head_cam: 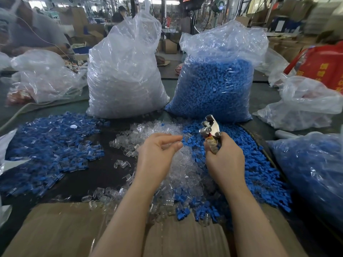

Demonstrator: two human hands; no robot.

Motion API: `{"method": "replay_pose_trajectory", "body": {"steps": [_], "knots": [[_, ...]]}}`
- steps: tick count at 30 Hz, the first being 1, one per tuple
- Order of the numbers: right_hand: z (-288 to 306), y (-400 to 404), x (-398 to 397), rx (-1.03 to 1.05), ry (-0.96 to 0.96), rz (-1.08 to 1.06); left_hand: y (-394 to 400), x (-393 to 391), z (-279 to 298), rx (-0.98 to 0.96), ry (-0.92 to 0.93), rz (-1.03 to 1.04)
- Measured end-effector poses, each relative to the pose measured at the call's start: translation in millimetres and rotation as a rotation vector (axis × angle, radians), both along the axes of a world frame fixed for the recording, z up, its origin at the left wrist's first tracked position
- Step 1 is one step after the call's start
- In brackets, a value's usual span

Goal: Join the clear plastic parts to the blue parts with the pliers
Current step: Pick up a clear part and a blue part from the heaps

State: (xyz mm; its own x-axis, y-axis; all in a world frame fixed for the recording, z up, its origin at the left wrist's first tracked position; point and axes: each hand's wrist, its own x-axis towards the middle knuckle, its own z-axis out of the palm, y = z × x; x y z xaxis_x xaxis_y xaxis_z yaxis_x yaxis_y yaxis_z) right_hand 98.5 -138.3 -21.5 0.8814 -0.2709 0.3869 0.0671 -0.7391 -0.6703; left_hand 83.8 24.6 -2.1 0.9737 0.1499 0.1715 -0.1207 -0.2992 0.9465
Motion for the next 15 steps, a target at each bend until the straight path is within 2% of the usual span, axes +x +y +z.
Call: {"method": "replay_pose_trajectory", "body": {"steps": [3,10,15], "knots": [[0.9,-1.1,0.1,0.027,-0.026,0.015,-3.6,-0.5,0.0,0.095,-0.027,0.022],[3.2,-1.9,-3.1,0.124,-0.075,0.054,-9.9,-2.3,3.4,0.123,-0.031,-0.011],[4.6,-1.9,-3.1,0.209,-0.120,0.069,-14.0,-4.6,3.5,-0.032,-0.038,-0.037]]}}
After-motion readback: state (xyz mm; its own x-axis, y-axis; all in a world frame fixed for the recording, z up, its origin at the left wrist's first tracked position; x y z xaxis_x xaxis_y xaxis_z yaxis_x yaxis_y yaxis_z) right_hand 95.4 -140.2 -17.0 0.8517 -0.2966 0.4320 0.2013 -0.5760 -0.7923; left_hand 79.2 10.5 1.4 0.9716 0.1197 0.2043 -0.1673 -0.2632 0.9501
